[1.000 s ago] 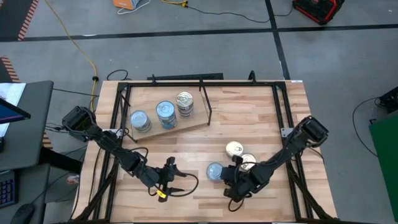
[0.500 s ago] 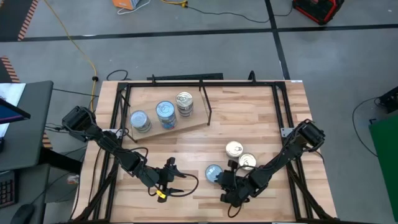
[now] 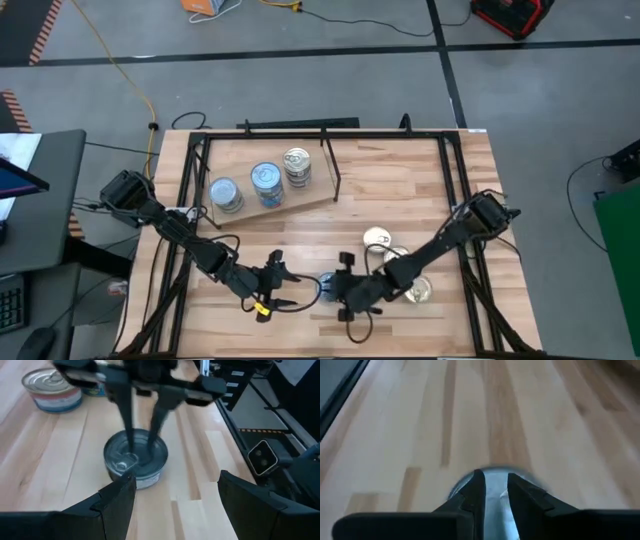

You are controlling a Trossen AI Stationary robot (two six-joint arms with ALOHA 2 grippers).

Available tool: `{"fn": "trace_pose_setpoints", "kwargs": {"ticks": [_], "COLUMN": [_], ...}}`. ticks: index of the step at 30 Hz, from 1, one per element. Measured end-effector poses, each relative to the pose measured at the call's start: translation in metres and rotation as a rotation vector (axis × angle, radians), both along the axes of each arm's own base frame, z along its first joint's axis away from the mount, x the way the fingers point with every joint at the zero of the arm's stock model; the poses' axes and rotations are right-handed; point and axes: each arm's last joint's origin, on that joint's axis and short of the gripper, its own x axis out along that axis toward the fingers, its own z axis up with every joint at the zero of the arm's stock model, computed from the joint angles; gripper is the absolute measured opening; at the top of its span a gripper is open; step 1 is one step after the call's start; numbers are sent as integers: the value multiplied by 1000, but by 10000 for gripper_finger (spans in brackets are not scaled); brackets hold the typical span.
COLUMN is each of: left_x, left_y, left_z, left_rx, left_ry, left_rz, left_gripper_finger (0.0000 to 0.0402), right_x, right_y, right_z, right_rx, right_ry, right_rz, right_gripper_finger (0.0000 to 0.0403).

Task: Stack canned seafood by type on shelf
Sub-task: Stack the blue tuna can on top of the blue tuna can on the shelf

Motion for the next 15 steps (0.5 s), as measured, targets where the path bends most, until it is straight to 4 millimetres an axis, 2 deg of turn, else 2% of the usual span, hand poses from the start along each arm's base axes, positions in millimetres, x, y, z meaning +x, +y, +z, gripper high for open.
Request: {"fn": "trace_pose_setpoints", "kwargs": {"ticks": [3, 5, 9, 15], "left_x": [-1, -2, -4, -1], "left_y": [-1, -1, -1, 2], "left_z": [-1, -3, -6, -4], "left_rx": [-29, -43, -33, -28], "left_ry": [24, 55, 86, 56], "left_rz": [-13, -30, -30, 11], "left_gripper_finger": [272, 272, 272, 272], "right_x": [1, -7, -25, -38], "right_y": [-7, -8, 2, 18], "right_z": [9, 10, 12, 13], "right_rx": [5, 17, 35, 28], "right_ry": [64, 133, 204, 157], "right_rz": [7, 1, -42, -91], "right_gripper_finger": [113, 113, 113, 111]}}
